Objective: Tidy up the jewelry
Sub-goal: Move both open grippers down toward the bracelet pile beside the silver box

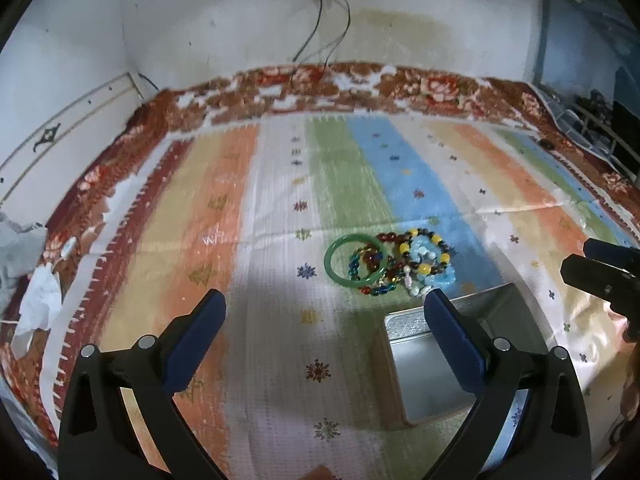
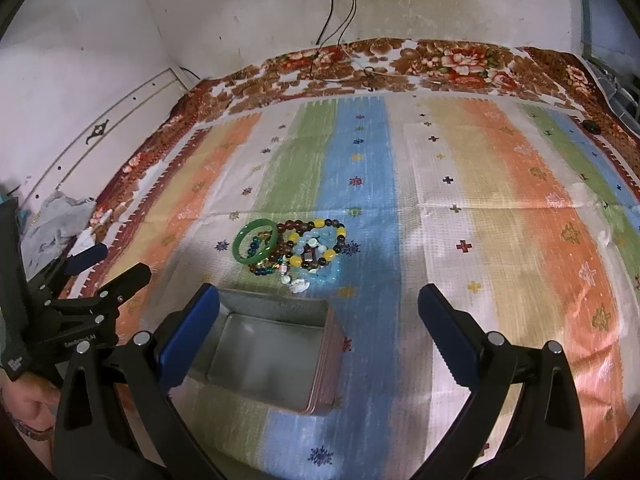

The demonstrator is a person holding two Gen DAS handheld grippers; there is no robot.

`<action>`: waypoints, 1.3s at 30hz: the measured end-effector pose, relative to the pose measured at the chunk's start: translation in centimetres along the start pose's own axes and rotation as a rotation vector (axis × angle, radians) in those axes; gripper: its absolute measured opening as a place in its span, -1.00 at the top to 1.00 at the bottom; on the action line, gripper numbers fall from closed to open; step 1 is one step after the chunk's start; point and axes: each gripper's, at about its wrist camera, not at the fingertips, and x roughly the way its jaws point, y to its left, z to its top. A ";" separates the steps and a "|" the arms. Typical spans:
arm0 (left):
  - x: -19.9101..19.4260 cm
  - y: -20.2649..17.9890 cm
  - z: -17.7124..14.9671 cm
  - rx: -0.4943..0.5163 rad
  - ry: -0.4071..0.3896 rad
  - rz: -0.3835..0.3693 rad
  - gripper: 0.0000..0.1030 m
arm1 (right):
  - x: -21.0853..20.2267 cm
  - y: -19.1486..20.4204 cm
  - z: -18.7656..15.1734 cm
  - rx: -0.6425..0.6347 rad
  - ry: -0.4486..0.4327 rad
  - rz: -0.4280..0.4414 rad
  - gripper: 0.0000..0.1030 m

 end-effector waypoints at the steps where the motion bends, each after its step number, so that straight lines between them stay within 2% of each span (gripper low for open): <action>1: 0.2 0.2 0.2 -0.006 0.006 -0.004 -0.89 | 0.4 0.0 0.2 -0.004 0.010 -0.001 -0.91; 4: 1.2 0.9 0.8 -0.029 0.024 0.010 -0.89 | 1.6 0.1 1.1 -0.016 0.038 -0.003 -0.91; 7: 2.3 1.6 1.5 -0.059 0.043 -0.015 -0.89 | 2.8 -0.1 2.0 -0.016 0.052 -0.017 -0.91; 14: 5.3 2.6 2.9 -0.081 0.102 -0.027 -0.89 | 6.0 -1.9 3.7 0.045 0.133 -0.012 -0.91; 18: 7.3 2.6 3.3 -0.083 0.161 -0.070 -0.89 | 7.6 -2.8 4.1 0.089 0.187 0.001 -0.91; 24: 8.9 2.5 3.6 -0.090 0.207 -0.116 -0.84 | 9.5 -3.2 4.5 0.115 0.245 0.033 -0.91; 27: 9.7 2.5 3.7 -0.105 0.235 -0.142 -0.74 | 10.4 -3.4 4.6 0.135 0.277 0.051 -0.91; 30: 11.2 3.7 3.5 -0.197 0.302 -0.217 -0.66 | 11.1 -3.7 4.7 0.167 0.310 0.060 -0.91; 31: 11.6 4.0 3.4 -0.215 0.317 -0.222 -0.57 | 11.3 -3.8 4.8 0.179 0.319 0.066 -0.91; 36: 13.8 4.8 3.3 -0.232 0.357 -0.183 -0.37 | 12.6 -4.3 5.2 0.234 0.364 0.089 -0.90; 39: 14.8 5.0 3.4 -0.245 0.375 -0.187 -0.21 | 13.5 -4.7 5.1 0.268 0.390 0.112 -0.89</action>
